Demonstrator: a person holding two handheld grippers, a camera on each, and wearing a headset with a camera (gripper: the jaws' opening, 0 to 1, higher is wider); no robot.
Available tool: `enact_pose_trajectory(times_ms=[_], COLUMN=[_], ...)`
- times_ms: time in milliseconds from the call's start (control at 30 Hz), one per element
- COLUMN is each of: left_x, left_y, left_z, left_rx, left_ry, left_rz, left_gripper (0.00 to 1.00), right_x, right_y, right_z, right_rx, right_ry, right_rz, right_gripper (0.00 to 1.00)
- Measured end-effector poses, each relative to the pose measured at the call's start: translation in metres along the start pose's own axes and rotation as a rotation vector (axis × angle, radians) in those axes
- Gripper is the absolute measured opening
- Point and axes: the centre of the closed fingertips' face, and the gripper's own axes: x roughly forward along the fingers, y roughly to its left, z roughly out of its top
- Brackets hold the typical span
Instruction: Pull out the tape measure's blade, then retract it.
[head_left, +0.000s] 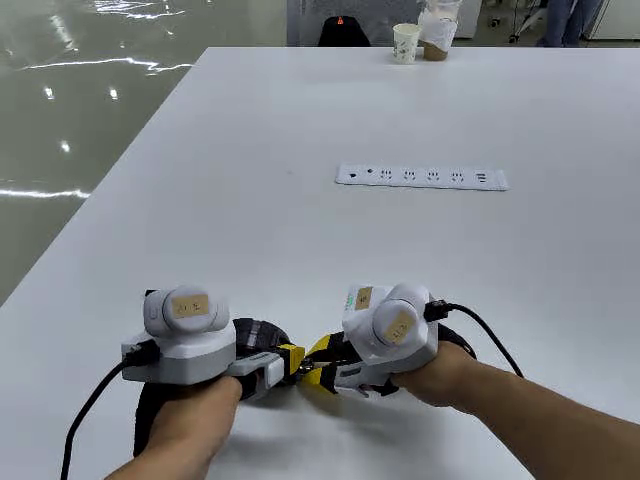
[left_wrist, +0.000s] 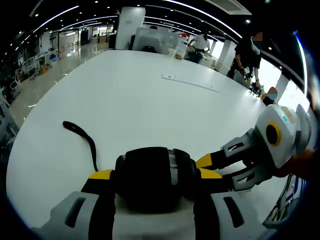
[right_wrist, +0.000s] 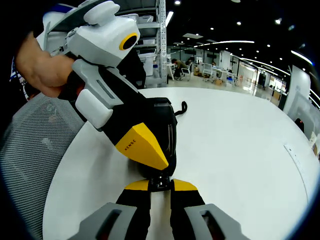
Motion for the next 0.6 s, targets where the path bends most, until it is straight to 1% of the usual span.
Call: enact_pose_trajectory(times_ms=[600], left_x=[-0.0003], left_y=[-0.0002], left_z=[0.0001], left_rx=[-0.004], left_ry=[-0.007], left_rz=[0.008], left_gripper=[0.59], right_x=[0.0015], right_y=[0.0005], right_z=[0.0017], right_rx=[-0.017], right_ry=[0.011], right_rz=[-0.004], right_gripper=[0.11])
